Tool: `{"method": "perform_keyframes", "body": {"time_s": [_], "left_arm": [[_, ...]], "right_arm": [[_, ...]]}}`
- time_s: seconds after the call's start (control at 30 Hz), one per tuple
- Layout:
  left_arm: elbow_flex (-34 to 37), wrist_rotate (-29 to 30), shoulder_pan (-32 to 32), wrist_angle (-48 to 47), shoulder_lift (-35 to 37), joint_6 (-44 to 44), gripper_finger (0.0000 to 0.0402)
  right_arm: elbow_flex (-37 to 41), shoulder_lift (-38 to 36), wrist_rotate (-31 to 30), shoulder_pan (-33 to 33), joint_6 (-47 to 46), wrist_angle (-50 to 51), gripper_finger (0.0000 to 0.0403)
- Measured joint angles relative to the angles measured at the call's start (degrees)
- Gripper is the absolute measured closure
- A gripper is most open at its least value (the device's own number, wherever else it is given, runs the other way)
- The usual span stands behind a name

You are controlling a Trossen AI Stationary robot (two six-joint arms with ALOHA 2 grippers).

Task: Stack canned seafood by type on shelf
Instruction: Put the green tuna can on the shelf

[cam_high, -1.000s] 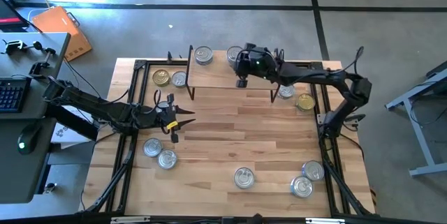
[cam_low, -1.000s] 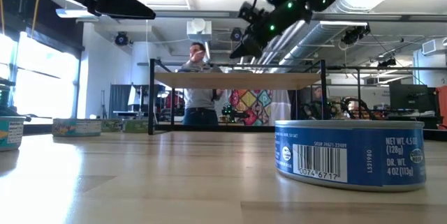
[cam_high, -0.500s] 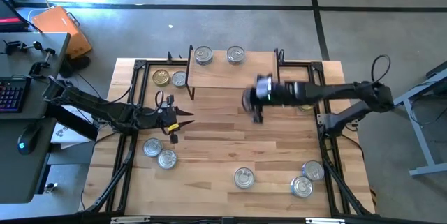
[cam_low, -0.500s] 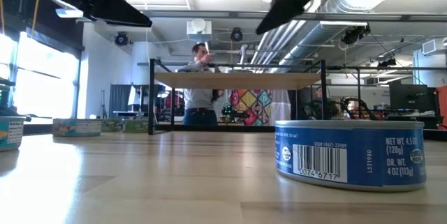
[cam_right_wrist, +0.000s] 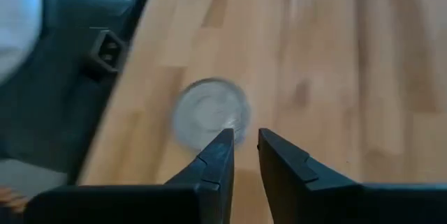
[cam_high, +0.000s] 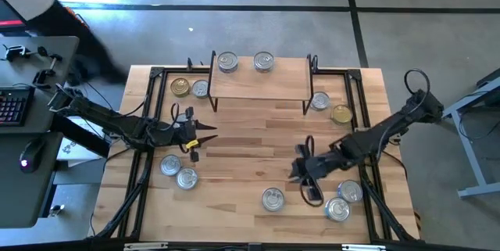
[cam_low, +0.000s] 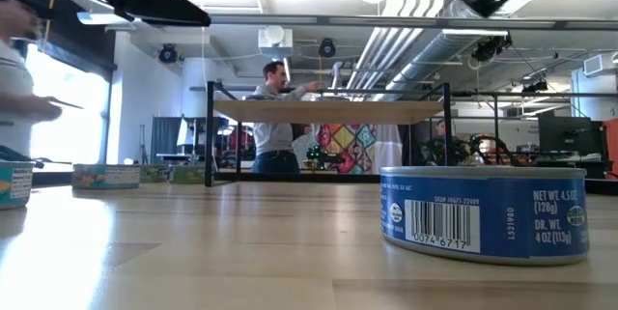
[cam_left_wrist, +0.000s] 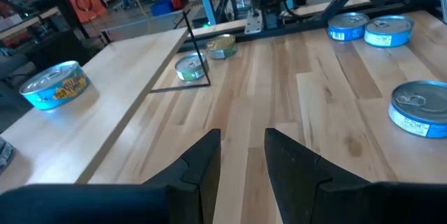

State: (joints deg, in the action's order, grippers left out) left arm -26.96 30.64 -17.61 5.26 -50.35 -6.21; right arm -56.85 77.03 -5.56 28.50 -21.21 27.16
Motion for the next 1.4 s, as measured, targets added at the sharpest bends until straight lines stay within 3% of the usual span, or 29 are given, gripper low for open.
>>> {"method": "perform_keyframes", "body": {"time_s": [0.27,0.43,0.53,0.8,0.93,1.03,1.23,1.4], "left_arm": [[0.0,0.0,0.0,2.1,0.0,-1.5,0.0296],[0.0,0.0,0.0,2.0,0.0,-1.5,0.0296],[0.0,0.0,0.0,2.0,0.0,-1.5,0.0296],[0.0,0.0,0.0,1.6,0.0,-1.6,0.0296],[0.0,0.0,0.0,0.8,0.0,-1.9,0.0296],[0.0,0.0,0.0,0.9,0.0,-2.0,0.0296],[0.0,0.0,0.0,2.0,0.0,-3.6,0.0296],[0.0,0.0,0.0,2.6,0.0,-4.0,0.0296]], "right_arm": [[-1.0,0.0,0.0,5.1,-28.0,16.4,0.0345],[-0.4,0.0,7.9,8.8,-39.1,18.1,0.0316],[-0.4,0.9,13.5,11.8,-43.4,14.4,0.0303],[-0.4,10.4,16.7,19.3,-51.0,11.9,0.0329],[-0.4,14.5,16.9,20.6,-51.0,11.1,0.0348],[-0.4,15.4,13.5,20.4,-51.0,11.4,0.036],[-0.5,10.5,6.0,20.1,-59.5,27.5,0.0367],[-0.4,8.9,10.8,18.2,-66.3,41.0,0.0352]]}}
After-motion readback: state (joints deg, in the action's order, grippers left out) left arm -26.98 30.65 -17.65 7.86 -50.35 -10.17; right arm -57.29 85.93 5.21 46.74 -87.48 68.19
